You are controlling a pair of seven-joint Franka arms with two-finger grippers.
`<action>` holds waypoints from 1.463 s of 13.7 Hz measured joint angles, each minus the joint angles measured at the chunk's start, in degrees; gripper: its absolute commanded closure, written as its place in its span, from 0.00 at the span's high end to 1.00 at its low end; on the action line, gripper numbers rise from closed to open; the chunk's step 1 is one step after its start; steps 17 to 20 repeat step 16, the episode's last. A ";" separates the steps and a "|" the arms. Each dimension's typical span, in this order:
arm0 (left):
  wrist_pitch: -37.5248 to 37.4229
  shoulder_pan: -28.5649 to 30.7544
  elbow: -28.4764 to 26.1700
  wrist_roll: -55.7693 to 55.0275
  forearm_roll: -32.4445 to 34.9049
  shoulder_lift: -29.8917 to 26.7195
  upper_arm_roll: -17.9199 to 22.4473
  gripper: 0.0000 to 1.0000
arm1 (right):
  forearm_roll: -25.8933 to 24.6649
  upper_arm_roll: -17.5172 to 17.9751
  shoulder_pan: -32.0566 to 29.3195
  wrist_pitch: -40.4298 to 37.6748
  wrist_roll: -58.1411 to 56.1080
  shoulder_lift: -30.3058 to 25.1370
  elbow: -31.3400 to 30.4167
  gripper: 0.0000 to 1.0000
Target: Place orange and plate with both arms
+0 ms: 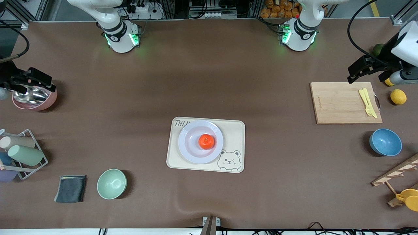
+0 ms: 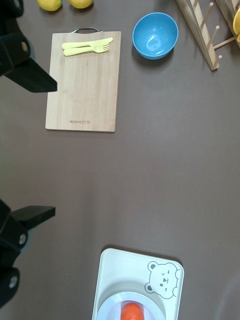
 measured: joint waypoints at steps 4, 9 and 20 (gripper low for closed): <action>0.14 0.01 -0.01 0.00 0.00 0.05 0.07 1.00 | 0.00 0.03 0.20 -0.01 0.15 0.00 -0.04 1.00; 0.43 0.01 0.11 0.00 0.00 0.07 0.12 1.00 | 0.00 -0.03 0.21 -0.01 0.19 0.00 -0.22 1.00; 0.59 0.01 0.23 0.00 0.00 0.07 0.14 1.00 | -0.04 -0.04 0.21 0.32 0.28 0.00 -1.78 1.00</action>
